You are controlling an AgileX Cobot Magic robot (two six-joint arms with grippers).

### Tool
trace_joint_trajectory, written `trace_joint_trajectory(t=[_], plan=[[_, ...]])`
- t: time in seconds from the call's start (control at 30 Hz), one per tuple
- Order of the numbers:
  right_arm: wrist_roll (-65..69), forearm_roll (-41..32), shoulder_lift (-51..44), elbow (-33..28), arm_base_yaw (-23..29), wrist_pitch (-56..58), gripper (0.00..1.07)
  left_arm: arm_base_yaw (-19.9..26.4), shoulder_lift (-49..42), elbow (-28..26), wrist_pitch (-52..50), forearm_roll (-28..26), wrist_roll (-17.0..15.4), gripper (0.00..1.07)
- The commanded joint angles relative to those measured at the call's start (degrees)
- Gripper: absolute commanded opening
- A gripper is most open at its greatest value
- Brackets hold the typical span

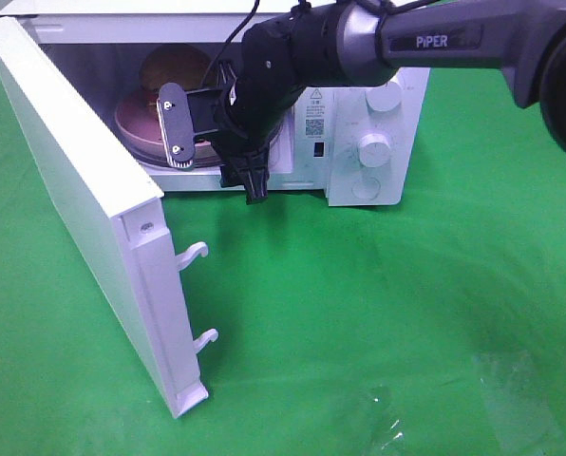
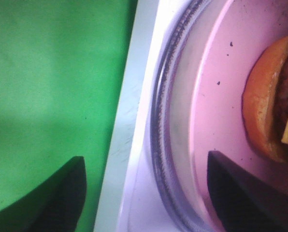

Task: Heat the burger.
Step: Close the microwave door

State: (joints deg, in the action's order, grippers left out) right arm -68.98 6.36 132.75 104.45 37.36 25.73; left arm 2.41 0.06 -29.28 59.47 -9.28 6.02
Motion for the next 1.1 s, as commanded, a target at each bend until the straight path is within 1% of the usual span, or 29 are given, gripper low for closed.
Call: trace_joint_trajectory(t=[0.03,0.07,0.17,0.2,0.23,0.3,0.33,0.37,0.47,0.53,0.57,0.6,0.63,0.67,0.73,0.77,0.8,0.83,0.87,0.9,0.93,0.97,1.0,1.03,1.07,1.1], plan=[[0.5,-0.2,-2.0,-2.5,-0.2,-0.7,0.7,-0.4,-0.1,0.0,-0.2,0.0,-0.2,1.0],[0.5,-0.2,-3.1,-4.3,-0.2,-0.8,0.7,-0.4,-0.1,0.0,-0.2,0.0,-0.2,1.0],[0.5,-0.2,-3.7,-5.2,-0.2,-0.8,0.7,-0.4,-0.1,0.0,-0.2,0.0,-0.2,1.0],[0.5,-0.2,-5.2,-7.5,-0.2,-1.7,0.7,-0.4,-0.1,0.0,-0.2,0.0,-0.2,1.0],[0.5,-0.2,-5.2,-7.5,-0.2,-1.7,0.7,-0.4,-0.1,0.0,-0.2,0.0,-0.2,1.0],[0.5,-0.3,-8.0,-11.9,-0.2,-3.6,0.7,-0.4,-0.1,0.0,-0.2,0.0,-0.2,1.0],[0.5,-0.3,-8.0,-11.9,-0.2,-3.6,0.7,-0.4,-0.1,0.0,-0.2,0.0,-0.2,1.0],[0.5,-0.3,-9.4,-13.6,-0.2,-3.6,0.7,-0.4,-0.1,0.0,-0.2,0.0,-0.2,1.0],[0.5,-0.3,-10.2,-14.7,-0.1,-3.8,0.7,-0.4,-0.1,0.0,-0.2,0.0,-0.2,1.0],[0.7,-0.3,-13.3,-18.8,-0.1,-5.3,0.7,-0.4,-0.1,0.0,-0.2,0.0,-0.2,1.0],[0.7,-0.3,-13.3,-18.8,-0.1,-5.3,0.7,-0.4,-0.1,0.0,-0.2,0.0,-0.2,1.0],[1.2,-0.3,-14.9,-20.9,-0.1,-6.1,0.7,-0.4,-0.1,0.0,-0.2,0.0,-0.2,1.0],[1.2,-0.3,-14.9,-20.9,-0.1,-6.1,0.7,-0.4,-0.1,0.0,-0.2,0.0,-0.2,1.0],[2.2,-0.3,-16.6,-23.4,-0.1,-7.6,0.7,-0.4,-0.1,0.0,-0.2,0.0,-0.2,1.0],[2.6,-0.3,-17.5,-24.5,-0.1,-8.3,0.7,-0.4,-0.1,0.0,-0.2,0.0,-0.2,1.0],[3.0,-0.3,-19.5,-27.2,-0.1,-9.5,0.7,-0.4,-0.1,0.0,-0.2,0.0,-0.2,1.0],[3.0,-0.3,-19.5,-27.2,-0.1,-9.5,0.7,-0.4,-0.1,0.0,-0.2,0.0,-0.2,1.0],[3.0,-0.3,-21.2,-30.0,-0.1,-10.5,0.7,-0.4,-0.1,0.0,-0.2,0.0,-0.2,1.0],[3.0,-0.3,-21.2,-30.0,-0.1,-10.5,0.7,-0.4,-0.1,0.0,-0.2,0.0,-0.2,1.0],[3.1,-0.3,-21.9,-31.1,-0.1,-10.9,0.7,-0.4,-0.1,0.0,-0.2,0.0,-0.2,1.0],[3.4,-0.5,-23.8,-33.5,-0.1,-11.3,0.7,-0.4,-0.1,0.0,-0.2,0.0,-0.2,1.0],[3.4,-0.5,-23.8,-33.5,-0.1,-11.3,0.7,-0.4,-0.1,0.0,-0.2,0.0,-0.2,1.0],[3.8,-0.6,-25.6,-35.8,-0.1,-11.6,0.7,-0.4,-0.1,0.0,-0.2,0.0,-0.2,1.0],[3.8,-0.6,-25.6,-35.8,-0.1,-11.6,0.7,-0.4,-0.1,0.0,-0.2,0.0,-0.2,1.0],[4.9,-0.6,-27.1,-37.9,-0.1,-12.5,0.7,-0.4,-0.1,0.0,-0.2,0.0,-0.2,1.0],[4.9,-0.6,-27.1,-37.9,-0.1,-12.5,0.7,-0.4,-0.1,0.0,-0.2,0.0,-0.2,1.0]])
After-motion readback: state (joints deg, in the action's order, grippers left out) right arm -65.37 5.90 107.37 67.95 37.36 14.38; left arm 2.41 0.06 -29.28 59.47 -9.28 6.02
